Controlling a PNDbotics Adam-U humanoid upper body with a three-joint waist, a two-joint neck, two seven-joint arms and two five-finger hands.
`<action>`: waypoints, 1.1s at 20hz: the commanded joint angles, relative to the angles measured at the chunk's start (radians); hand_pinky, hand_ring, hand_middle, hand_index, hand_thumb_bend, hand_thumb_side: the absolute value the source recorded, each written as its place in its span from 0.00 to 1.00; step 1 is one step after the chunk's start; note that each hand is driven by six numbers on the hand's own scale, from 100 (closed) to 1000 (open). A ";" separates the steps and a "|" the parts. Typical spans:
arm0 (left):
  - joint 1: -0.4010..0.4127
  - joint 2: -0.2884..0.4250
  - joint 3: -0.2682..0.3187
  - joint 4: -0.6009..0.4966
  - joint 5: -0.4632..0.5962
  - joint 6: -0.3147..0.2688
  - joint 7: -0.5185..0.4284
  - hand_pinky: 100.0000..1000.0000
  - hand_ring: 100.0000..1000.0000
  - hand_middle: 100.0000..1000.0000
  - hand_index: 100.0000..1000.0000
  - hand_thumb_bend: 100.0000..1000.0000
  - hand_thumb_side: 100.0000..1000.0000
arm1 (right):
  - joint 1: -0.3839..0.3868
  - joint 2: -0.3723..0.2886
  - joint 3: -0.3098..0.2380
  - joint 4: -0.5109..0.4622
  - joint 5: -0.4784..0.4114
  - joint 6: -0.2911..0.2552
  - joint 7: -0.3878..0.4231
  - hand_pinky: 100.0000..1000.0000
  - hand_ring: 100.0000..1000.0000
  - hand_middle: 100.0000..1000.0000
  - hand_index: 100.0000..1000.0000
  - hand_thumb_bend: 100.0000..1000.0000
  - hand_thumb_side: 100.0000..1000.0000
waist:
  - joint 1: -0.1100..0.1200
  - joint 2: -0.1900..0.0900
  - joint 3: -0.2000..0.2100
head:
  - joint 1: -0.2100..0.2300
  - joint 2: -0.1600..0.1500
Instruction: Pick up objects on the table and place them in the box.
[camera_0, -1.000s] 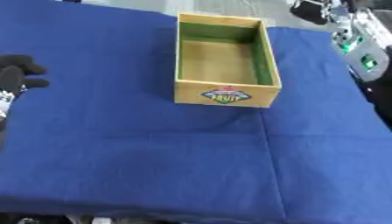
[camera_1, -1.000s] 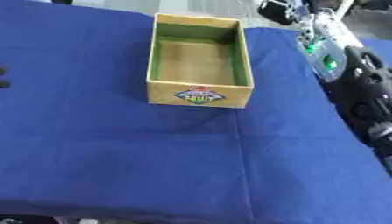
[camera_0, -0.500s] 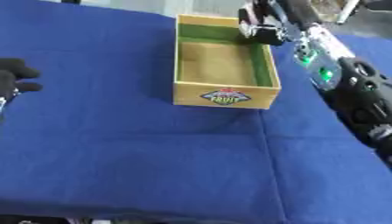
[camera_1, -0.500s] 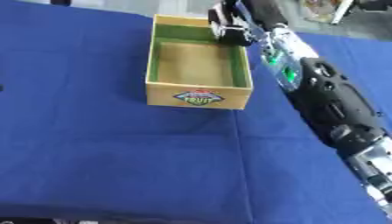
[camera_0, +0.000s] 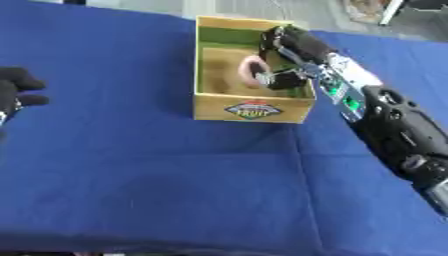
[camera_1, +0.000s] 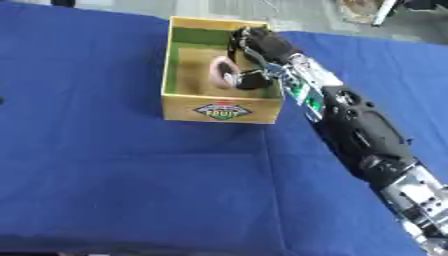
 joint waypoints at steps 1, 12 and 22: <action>-0.003 0.007 0.005 -0.012 -0.002 0.000 0.000 0.69 0.72 0.57 0.71 0.25 0.52 | -0.004 -0.055 -0.030 -0.053 -0.062 -0.006 0.056 0.58 0.74 0.67 0.75 0.00 0.35 | 0.006 -0.023 -0.009 | 0.009 -0.003; 0.014 0.011 0.016 -0.004 -0.003 0.001 0.009 0.69 0.72 0.57 0.71 0.26 0.52 | 0.069 -0.194 -0.119 -0.294 -0.523 0.105 0.069 0.58 0.79 0.66 0.74 0.00 0.14 | 0.002 -0.043 -0.054 | 0.033 0.007; 0.028 0.013 0.028 0.001 -0.008 0.002 0.019 0.69 0.72 0.57 0.71 0.26 0.53 | 0.256 -0.309 -0.206 -0.481 -0.667 0.124 0.076 0.71 0.90 0.83 0.89 0.00 0.17 | 0.001 -0.048 -0.108 | 0.061 0.006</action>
